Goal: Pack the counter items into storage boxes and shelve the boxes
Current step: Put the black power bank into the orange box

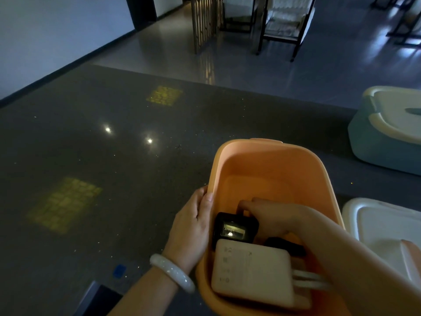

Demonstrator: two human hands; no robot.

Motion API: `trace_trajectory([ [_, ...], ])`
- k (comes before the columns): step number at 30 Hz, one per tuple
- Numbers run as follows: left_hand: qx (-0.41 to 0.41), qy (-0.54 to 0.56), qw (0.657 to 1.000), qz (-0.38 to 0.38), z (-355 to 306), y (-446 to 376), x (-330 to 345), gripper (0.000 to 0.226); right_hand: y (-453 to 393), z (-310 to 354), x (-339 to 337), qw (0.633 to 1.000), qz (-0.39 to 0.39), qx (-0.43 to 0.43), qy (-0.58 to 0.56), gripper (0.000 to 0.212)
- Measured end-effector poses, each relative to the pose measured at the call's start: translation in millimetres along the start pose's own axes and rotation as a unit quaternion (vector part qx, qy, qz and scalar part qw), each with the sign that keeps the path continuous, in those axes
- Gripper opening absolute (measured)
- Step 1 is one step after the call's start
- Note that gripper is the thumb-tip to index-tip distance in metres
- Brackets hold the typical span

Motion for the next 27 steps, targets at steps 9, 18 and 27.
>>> trace_trajectory([
  [9,0.010,-0.030,0.999,0.006,2,-2,-4,0.019,9,0,-32,0.993,-0.070,0.004,-0.091,0.048],
  [18,-0.004,-0.058,0.998,-0.033,30,18,-75,0.042,64,76,-132,0.935,-0.344,-0.049,-0.077,0.027],
  [27,-0.110,-0.191,0.961,-0.170,101,136,-265,0.043,28,331,-84,0.936,-0.273,-0.213,0.057,0.034],
])
Point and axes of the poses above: each hand's wrist, its own y-axis away from the middle knuckle, its own x-axis out of the palm, z = x × y, the point moved 9 cm from there along -y, towards the middle knuckle, and after that the axes turned 3 degrees about x, right-handed, at the moved point
